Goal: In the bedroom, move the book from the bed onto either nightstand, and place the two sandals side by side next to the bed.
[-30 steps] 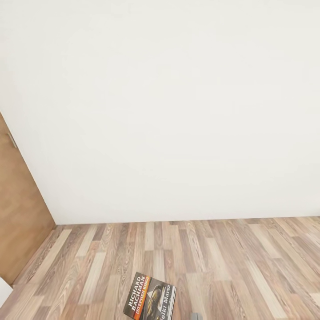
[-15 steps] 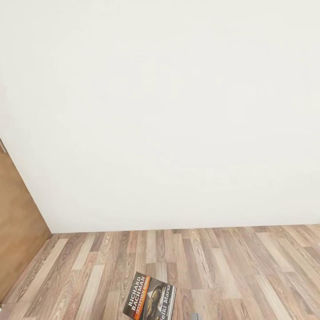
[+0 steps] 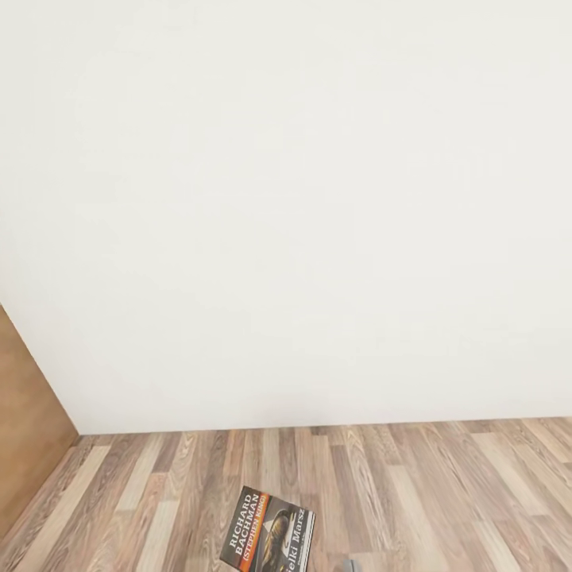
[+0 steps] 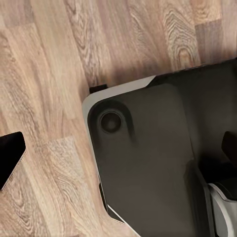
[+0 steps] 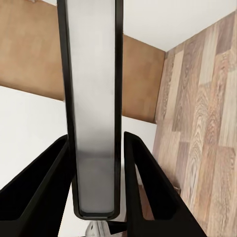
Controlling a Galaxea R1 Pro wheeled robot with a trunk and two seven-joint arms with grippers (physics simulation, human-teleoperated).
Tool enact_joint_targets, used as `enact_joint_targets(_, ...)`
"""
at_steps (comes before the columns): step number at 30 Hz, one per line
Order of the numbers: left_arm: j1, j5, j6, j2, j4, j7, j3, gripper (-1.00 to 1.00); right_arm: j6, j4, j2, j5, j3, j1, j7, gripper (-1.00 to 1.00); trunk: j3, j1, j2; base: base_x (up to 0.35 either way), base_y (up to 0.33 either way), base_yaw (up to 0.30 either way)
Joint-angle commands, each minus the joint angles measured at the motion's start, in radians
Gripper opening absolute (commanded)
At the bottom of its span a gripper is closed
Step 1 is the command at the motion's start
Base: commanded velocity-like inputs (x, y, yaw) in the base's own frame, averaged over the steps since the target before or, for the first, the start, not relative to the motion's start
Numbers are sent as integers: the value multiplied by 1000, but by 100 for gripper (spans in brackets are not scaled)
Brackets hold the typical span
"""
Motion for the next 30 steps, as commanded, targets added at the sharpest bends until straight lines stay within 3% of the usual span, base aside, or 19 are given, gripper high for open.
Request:
enact_joint_targets(1, -1, 11, -3, 0, 1, -5, -7, 100, 8, 0, 0, -5, -3, -1, 4, -100, -2, 1, -2, 338, 2, 0)
enact_joint_targets(23, -1, 11, -3, 0, 1, -5, -7, 100, 8, -1, 2, -5, -3, -1, 4, -100, -2, 1, -2, 337, 0, 0)
enact_joint_targets(30, -1, 11, -3, 0, -1, -5, -7, 100, 8, -1, 2, -5, -3, -1, 4, -100, -2, 1, -2, 233, 0, -115)
